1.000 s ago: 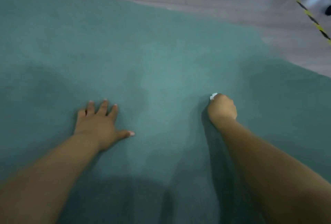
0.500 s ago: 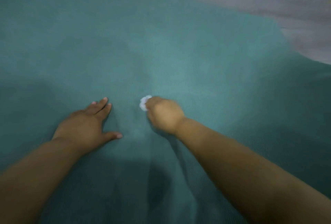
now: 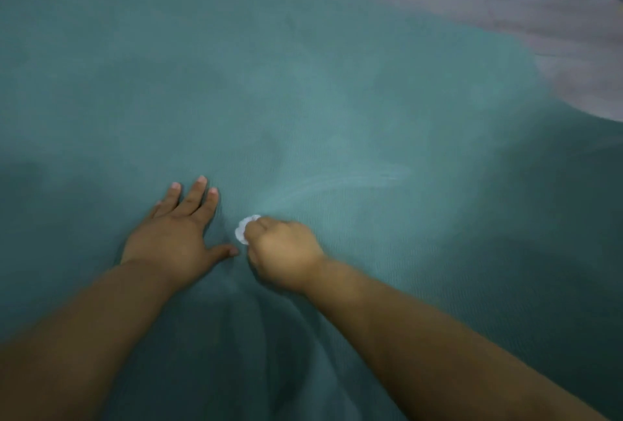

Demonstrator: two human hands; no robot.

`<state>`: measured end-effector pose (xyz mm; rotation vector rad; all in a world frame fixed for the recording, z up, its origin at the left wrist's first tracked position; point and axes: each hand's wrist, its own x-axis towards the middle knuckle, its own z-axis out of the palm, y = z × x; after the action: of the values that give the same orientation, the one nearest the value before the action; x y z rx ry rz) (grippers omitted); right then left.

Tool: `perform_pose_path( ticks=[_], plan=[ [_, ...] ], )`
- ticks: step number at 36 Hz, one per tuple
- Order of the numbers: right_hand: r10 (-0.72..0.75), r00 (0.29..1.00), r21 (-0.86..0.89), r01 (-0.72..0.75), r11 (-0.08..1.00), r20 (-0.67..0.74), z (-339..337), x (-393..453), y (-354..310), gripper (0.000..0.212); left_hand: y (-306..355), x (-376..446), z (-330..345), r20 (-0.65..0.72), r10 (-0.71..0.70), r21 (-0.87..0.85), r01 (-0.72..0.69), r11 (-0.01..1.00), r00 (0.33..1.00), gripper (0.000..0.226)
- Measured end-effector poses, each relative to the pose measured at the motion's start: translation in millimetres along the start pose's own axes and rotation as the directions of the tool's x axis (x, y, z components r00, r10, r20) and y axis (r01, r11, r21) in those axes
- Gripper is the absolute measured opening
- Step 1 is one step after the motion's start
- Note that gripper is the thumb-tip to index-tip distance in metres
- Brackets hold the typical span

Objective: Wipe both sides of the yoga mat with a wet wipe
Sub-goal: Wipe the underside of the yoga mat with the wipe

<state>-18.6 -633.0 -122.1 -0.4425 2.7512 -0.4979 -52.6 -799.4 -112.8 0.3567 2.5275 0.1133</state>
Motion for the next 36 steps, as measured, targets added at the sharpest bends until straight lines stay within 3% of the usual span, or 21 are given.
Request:
perform_pose_path(
  ticks=[2, 4, 6, 8, 9, 11, 13, 16, 17, 18, 20, 22, 24, 25, 27, 29, 31, 33, 35, 36],
  plan=[
    [0.06, 0.989, -0.038, -0.065, 0.997, -0.136, -7, -10, 29, 0.03, -3, -2, -1, 0.022, 0.022, 0.009, -0.022, 1.0, 1.0, 0.102],
    [0.332, 0.921, -0.005, -0.34, 0.94, -0.204, -23, -20, 78, 0.031, -5, -4, -2, 0.043, 0.035, -0.002, -0.035, 0.999, 0.998, 0.107],
    [0.651, 0.727, 0.014, -0.665, 0.747, -0.221, -46, -37, 131, 0.034, -5, -5, 0, 0.039, 0.039, -0.016, -0.038, 0.999, 0.999, 0.11],
    [0.83, 0.492, 0.06, -0.85, 0.523, -0.262, -65, -53, 158, 0.035, -4, -4, 2, 0.021, 0.03, -0.027, -0.029, 0.999, 0.999, 0.11],
    [0.871, 0.418, 0.094, -0.886, 0.454, -0.258, -67, -57, 160, 0.034, -4, -3, 4, 0.016, 0.026, -0.034, -0.026, 0.999, 1.0, 0.11],
    [0.899, 0.366, 0.157, -0.899, 0.408, -0.242, -56, -54, 148, 0.029, -4, -3, 5, 0.014, 0.024, -0.047, -0.024, 0.999, 1.0, 0.11],
    [0.865, 0.429, 0.19, -0.856, 0.481, -0.26, -38, -40, 113, 0.027, -4, -3, 6, 0.012, 0.023, -0.055, -0.022, 0.998, 1.0, 0.11],
    [0.611, 0.762, 0.163, -0.589, 0.792, -0.215, -4, -19, 45, 0.026, -2, -4, 5, 0.012, 0.017, -0.056, -0.016, 0.998, 1.0, 0.11],
    [0.446, 0.876, 0.124, -0.43, 0.894, -0.185, 4, -19, 21, 0.026, -1, -4, 5, 0.013, 0.014, -0.058, -0.013, 0.998, 1.0, 0.11],
    [0.272, 0.946, 0.072, -0.263, 0.962, -0.175, 7, -22, 3, 0.028, 0, -5, 4, 0.015, 0.01, -0.059, -0.009, 0.998, 1.0, 0.109],
    [0.103, 0.987, 0.061, -0.096, 0.994, -0.125, 8, -36, -7, 0.031, 2, -9, 4, 0.024, 0.008, -0.048, -0.007, 0.999, 1.0, 0.107],
    [0.111, 0.984, -0.032, -0.116, 0.993, -0.14, -2, -47, 18, 0.037, 3, -15, 4, 0.042, 0.02, -0.022, -0.019, 1.0, 0.999, 0.108],
    [0.327, 0.929, -0.066, -0.342, 0.937, -0.173, -18, -58, 64, 0.034, 4, -22, 6, 0.068, 0.031, -0.007, -0.03, 1.0, 0.997, 0.113],
    [0.484, 0.857, -0.045, -0.498, 0.866, -0.176, -29, -67, 90, 0.032, 5, -24, 8, 0.073, 0.032, -0.001, -0.032, 0.999, 0.997, 0.115],
    [0.755, 0.608, 0.008, -0.777, 0.629, -0.245, -50, -86, 129, 0.032, 5, -26, 12, 0.058, 0.026, 0.01, -0.027, 1.0, 0.998, 0.117],
    [0.874, 0.41, 0.103, -0.888, 0.447, -0.26, -53, -97, 140, 0.03, 7, -25, 15, 0.034, 0.018, 0.013, -0.018, 1.0, 0.999, 0.118],
    [0.922, 0.318, 0.173, -0.918, 0.358, -0.22, -42, -94, 128, 0.025, 8, -25, 16, 0.027, 0.013, 0.008, -0.014, 1.0, 1.0, 0.117],
    [0.911, 0.358, 0.237, -0.885, 0.401, -0.207, -27, -81, 101, 0.025, 9, -24, 18, 0.028, 0.01, 0.002, -0.01, 1.0, 1.0, 0.117],
    [0.82, 0.532, 0.23, -0.788, 0.57, -0.212, -5, -66, 58, 0.027, 9, -25, 18, 0.031, 0.006, -0.003, -0.006, 1.0, 1.0, 0.117],
    [0.716, 0.655, 0.196, -0.69, 0.697, -0.241, 5, -61, 34, 0.026, 9, -25, 17, 0.031, 0.004, -0.008, -0.004, 1.0, 1.0, 0.117]
  ],
)
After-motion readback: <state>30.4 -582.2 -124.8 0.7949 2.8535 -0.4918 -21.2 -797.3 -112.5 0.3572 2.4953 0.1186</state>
